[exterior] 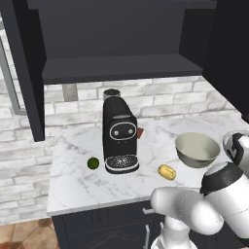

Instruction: Pick both bowls and place them on the counter. Then place the lime in one bowl and place the potato in the other bowl.

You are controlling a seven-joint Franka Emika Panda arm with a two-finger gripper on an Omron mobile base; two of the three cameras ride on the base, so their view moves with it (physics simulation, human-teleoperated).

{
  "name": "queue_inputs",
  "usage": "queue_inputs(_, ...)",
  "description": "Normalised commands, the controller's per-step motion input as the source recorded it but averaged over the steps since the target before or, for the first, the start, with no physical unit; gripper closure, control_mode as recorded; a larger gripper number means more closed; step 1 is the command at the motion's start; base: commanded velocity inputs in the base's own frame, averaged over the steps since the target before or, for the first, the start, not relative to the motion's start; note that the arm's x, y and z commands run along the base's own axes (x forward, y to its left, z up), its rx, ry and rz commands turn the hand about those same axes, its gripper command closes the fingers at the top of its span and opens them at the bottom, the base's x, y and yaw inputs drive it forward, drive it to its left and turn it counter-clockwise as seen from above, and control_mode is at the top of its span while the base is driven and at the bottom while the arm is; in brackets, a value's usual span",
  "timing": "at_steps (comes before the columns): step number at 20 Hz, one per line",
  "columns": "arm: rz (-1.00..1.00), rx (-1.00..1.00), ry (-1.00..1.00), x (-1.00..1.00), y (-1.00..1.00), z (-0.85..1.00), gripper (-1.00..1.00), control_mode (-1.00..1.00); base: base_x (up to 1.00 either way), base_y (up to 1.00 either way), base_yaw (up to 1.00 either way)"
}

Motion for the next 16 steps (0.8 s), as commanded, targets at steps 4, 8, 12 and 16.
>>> queue_inputs(4, 0.04, 0.00, 0.00, 0.14, -0.30, -0.16, 1.00, -1.00, 0.00, 0.00, 0.00)
queue_inputs(8, 0.04, 0.00, 0.00, 0.19, -0.22, -0.14, 1.00, -1.00, 0.00, 0.00, 0.00)
queue_inputs(12, 0.03, 0.00, 0.07, 0.25, 0.00, -0.04, 1.00, -1.00, 0.00, 0.00, 0.00)
queue_inputs(16, 0.05, 0.00, 0.05, 0.26, 0.00, -0.05, 1.00, -1.00, 0.00, 0.00, 0.00)
